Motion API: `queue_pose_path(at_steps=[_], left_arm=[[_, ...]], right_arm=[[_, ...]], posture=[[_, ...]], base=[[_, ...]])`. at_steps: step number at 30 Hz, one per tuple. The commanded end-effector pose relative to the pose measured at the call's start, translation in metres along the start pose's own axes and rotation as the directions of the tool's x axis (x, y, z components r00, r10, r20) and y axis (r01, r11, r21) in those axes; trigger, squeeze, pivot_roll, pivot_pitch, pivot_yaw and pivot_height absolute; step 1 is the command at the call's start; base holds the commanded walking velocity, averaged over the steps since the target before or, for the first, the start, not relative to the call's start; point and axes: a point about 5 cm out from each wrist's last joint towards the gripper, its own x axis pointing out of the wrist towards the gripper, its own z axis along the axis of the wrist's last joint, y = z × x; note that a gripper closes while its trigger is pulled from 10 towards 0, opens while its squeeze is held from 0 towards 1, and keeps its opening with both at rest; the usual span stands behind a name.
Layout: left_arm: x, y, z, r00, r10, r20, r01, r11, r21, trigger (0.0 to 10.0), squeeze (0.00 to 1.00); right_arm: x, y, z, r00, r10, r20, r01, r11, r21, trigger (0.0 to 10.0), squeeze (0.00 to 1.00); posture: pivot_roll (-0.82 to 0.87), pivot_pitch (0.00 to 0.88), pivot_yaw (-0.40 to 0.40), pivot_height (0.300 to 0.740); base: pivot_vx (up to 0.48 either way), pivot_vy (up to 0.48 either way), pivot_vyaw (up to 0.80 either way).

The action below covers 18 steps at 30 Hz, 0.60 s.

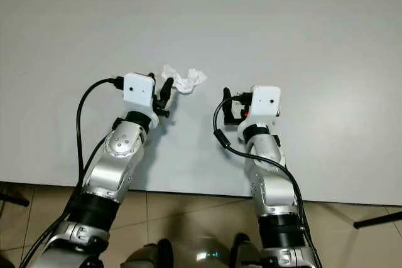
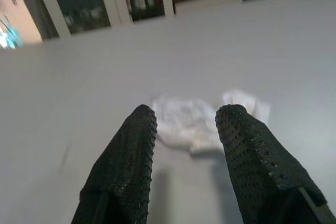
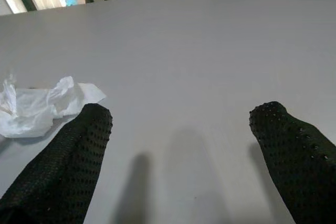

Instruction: Picking trash to rubbish bin

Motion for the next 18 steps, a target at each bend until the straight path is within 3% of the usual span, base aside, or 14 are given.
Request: queue_pose_path(at_steps=[1,11,14,18], left_arm=[[0.006,0.005,-0.002,1.000,-0.001,-0.018,0.001,1.000,0.007,10.0,0.00],[0.029,0.014,0.002,0.999,-0.006,-0.041,0.007,1.000,0.031,10.0,0.00],[0.037,0.019,0.008,1.000,-0.006,-0.023,0.006,0.999,0.041,10.0,0.00],[0.040,0.022,0.010,1.000,-0.006,-0.016,0.007,0.999,0.045,10.0,0.00]], right_arm=[[0.001,0.001,0.004,1.000,0.022,-0.007,-0.022,1.000,-0.008,10.0,0.00],[0.004,0.000,0.010,0.993,0.113,-0.046,-0.116,0.991,-0.072,10.0,0.00],[0.005,-0.003,0.013,0.982,0.177,-0.072,-0.178,0.984,-0.009,10.0,0.00],[0.004,-0.001,0.017,0.963,0.257,-0.077,-0.257,0.966,0.003,10.0,0.00]], posture=[[-0.06,0.244,0.061,0.740],[-0.08,0.298,0.038,0.740],[-0.08,0.303,0.035,0.740],[-0.08,0.316,0.033,0.740]], base=[[0.000,0.000,0.00],[0.000,0.000,0.00],[0.000,0.000,0.00],[0.000,0.000,0.00]])
